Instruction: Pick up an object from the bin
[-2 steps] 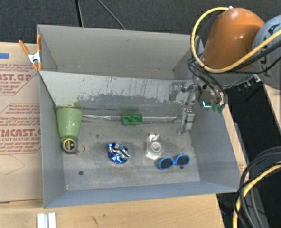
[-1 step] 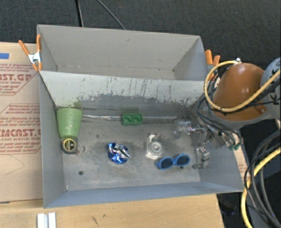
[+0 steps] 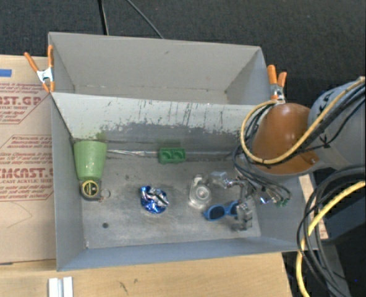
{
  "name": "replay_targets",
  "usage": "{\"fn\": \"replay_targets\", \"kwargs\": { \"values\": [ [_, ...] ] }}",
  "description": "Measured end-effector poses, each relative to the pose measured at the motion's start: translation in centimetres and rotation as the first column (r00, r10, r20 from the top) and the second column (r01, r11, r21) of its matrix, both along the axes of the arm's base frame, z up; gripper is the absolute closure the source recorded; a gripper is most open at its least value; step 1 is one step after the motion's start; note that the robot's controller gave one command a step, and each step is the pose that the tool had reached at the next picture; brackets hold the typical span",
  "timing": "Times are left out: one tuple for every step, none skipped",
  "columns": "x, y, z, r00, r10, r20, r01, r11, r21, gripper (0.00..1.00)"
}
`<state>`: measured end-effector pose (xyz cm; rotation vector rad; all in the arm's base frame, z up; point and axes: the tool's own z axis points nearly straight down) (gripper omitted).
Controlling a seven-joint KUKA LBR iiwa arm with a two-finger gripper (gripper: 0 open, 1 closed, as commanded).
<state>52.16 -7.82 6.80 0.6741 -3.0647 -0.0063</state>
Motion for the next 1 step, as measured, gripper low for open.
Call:
{"fn": "replay_targets", "kwargs": {
  "values": [
    [0.14, -0.16, 0.34, 1.000, -0.002, 0.005, 0.002, 1.000, -0.002, 1.00]
  ]
}}
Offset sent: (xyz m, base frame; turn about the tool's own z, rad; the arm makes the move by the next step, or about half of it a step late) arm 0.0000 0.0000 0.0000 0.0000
